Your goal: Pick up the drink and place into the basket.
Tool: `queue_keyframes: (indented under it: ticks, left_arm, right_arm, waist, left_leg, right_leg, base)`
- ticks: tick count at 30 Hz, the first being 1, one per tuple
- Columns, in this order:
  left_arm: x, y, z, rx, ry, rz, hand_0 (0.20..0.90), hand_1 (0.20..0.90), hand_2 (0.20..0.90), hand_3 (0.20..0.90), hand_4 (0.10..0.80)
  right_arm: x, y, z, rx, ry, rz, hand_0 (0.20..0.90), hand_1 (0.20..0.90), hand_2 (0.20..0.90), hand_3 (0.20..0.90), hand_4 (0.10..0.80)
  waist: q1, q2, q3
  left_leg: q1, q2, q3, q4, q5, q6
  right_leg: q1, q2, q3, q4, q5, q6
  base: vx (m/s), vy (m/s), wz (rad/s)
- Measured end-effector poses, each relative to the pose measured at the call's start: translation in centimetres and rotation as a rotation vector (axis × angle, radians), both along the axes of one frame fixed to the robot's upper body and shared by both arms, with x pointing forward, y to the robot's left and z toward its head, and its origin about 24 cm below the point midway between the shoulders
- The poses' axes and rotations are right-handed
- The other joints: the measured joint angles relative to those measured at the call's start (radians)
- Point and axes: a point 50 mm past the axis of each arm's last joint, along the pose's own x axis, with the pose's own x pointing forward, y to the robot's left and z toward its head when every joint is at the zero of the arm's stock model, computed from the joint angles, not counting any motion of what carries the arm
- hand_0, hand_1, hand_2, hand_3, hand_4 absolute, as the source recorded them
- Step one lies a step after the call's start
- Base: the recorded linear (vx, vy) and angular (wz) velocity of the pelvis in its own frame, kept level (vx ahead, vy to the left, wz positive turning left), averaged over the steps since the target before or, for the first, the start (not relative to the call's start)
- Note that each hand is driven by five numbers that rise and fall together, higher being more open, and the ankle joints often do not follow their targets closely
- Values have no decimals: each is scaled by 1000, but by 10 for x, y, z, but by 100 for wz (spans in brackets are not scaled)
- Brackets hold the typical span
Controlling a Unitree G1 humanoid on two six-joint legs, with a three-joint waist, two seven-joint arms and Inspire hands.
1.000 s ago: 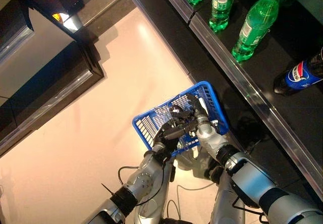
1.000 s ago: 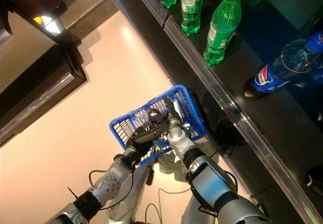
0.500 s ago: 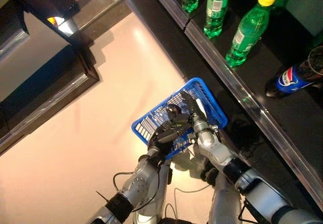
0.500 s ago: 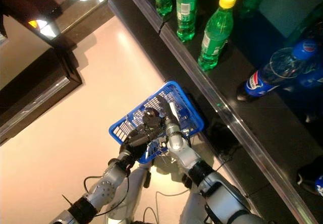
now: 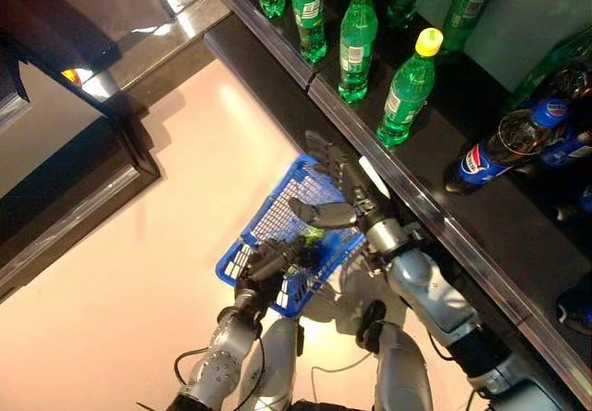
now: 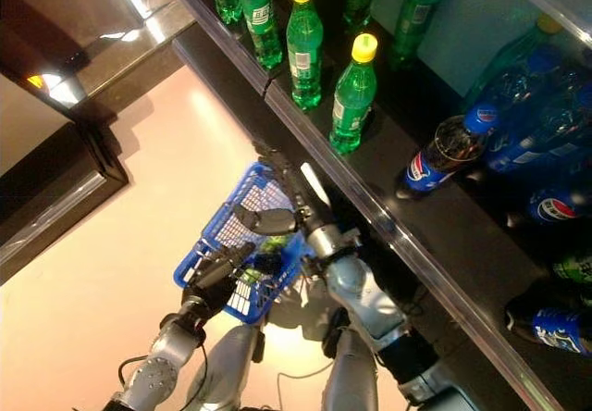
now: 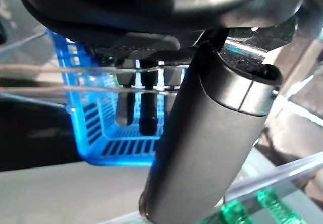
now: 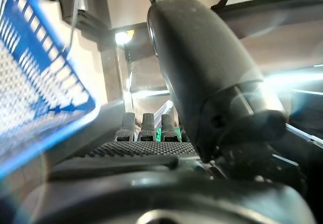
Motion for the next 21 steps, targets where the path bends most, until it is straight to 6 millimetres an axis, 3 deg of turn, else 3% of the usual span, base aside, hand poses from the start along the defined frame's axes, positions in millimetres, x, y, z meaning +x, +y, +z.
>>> queue_keyframes:
  ticks: [9,21]
  left_arm:
    - [-6,19,7,41,11,35,300,300,300,200,100]
    - [-9,16,2,92,77,28,300,300,300,200,100]
  right_arm:
    - [-23,2,37,78,-176,66,900,900,900,900,800]
    - [-31,-5,62,281,-432,-191,900,900,900,900,800]
  waist:
    - [3,-26,-15]
    - [-6,-34,-22]
  left_leg:
    - [66,12,6,-4,-15,-2]
    - [65,13,10,-4,-20,-2]
  right_leg:
    - [74,14,2,-29,1,1]
    - [71,14,6,-27,2,0]
  base:
    - [71,-26,-3]
    - [-4,28,-1]
